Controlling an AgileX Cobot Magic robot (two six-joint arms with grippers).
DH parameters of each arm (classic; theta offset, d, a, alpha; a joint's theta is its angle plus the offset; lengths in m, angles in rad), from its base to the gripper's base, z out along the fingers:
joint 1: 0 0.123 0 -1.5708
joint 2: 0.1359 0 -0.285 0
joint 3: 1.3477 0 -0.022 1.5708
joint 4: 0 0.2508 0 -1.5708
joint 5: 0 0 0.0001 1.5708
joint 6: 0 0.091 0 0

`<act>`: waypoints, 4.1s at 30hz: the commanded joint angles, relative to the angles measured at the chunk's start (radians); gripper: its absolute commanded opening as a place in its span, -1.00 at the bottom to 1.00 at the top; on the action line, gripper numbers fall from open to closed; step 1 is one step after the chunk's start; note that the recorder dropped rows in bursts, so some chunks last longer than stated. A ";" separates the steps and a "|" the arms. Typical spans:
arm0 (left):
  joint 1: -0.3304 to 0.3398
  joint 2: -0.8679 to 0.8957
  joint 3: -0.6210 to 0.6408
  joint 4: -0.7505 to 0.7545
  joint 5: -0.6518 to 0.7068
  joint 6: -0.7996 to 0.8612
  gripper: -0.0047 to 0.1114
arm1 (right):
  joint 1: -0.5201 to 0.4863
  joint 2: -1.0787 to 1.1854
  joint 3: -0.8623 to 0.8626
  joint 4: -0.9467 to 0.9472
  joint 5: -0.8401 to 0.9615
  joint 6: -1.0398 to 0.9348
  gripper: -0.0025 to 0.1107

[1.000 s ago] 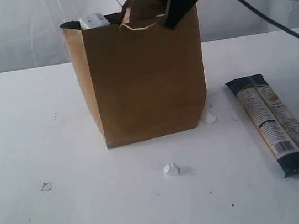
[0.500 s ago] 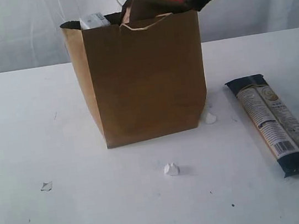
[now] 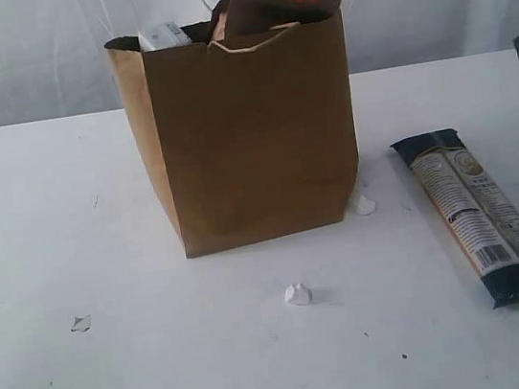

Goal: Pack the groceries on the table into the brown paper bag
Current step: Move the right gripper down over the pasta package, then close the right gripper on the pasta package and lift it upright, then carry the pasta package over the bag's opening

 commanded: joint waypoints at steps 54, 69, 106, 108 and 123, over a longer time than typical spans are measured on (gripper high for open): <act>0.004 -0.005 0.002 -0.008 0.000 -0.002 -0.32 | -0.168 0.850 0.004 0.351 -0.451 -0.295 0.60; 0.004 -0.005 0.002 -0.008 0.000 -0.002 -0.32 | -0.173 0.905 0.010 0.354 -0.446 -0.268 -0.95; 0.004 -0.005 0.002 -0.008 0.000 -0.002 -0.32 | -0.185 0.418 -0.022 0.456 -1.568 -0.151 -0.96; 0.004 -0.005 0.002 -0.008 0.000 -0.002 -0.32 | -0.185 0.457 -0.091 0.467 -1.576 -0.106 -0.96; 0.004 -0.005 0.002 -0.008 0.000 -0.002 -0.32 | -0.185 0.780 -0.439 0.372 -1.866 0.295 -0.96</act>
